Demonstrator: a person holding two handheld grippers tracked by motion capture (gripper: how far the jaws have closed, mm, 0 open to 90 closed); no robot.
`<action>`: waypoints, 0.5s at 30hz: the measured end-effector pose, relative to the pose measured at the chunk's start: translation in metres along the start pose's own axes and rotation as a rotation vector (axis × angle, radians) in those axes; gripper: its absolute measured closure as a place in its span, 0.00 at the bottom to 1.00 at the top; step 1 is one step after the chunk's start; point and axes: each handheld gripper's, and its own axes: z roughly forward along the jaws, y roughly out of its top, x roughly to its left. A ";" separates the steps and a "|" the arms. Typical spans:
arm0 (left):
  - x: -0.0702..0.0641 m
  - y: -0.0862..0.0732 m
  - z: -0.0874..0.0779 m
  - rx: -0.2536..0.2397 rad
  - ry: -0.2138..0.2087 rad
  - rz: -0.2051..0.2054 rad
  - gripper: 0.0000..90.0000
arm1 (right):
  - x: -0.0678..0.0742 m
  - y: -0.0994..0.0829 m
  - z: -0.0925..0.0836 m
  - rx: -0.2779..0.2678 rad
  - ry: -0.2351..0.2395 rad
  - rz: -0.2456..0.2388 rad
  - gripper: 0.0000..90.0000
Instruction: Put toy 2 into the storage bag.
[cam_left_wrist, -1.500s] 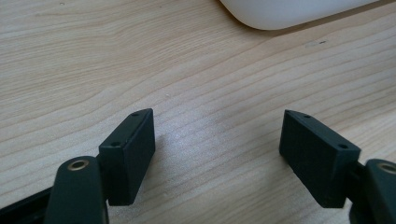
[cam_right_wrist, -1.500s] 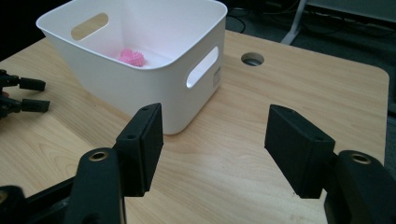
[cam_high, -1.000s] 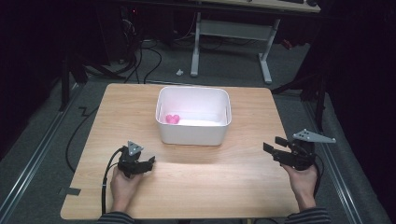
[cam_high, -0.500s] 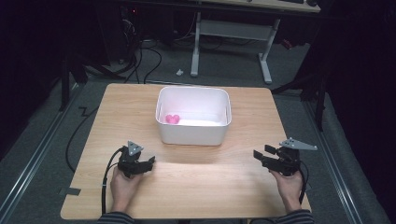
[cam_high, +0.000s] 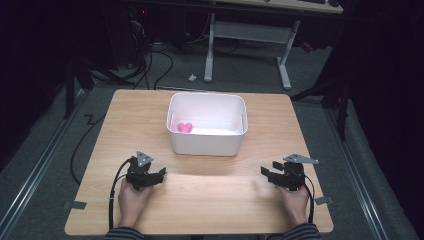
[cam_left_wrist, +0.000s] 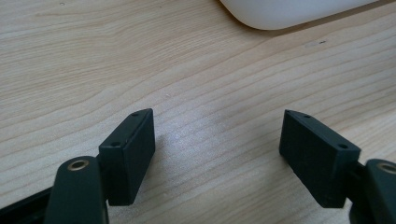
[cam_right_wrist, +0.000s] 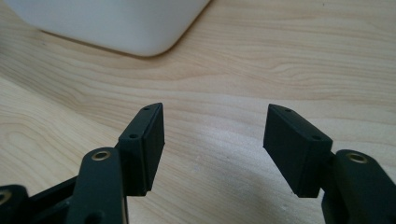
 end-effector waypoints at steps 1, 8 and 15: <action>0.000 0.000 0.000 0.000 0.000 0.000 0.30 | 0.000 -0.003 0.005 0.007 -0.033 -0.026 0.42; 0.000 0.000 0.000 0.000 0.000 0.000 0.30 | 0.007 -0.012 0.022 0.062 -0.127 -0.102 0.41; 0.000 0.000 0.000 0.000 0.000 0.000 0.30 | 0.008 -0.015 0.026 0.053 -0.136 -0.112 0.37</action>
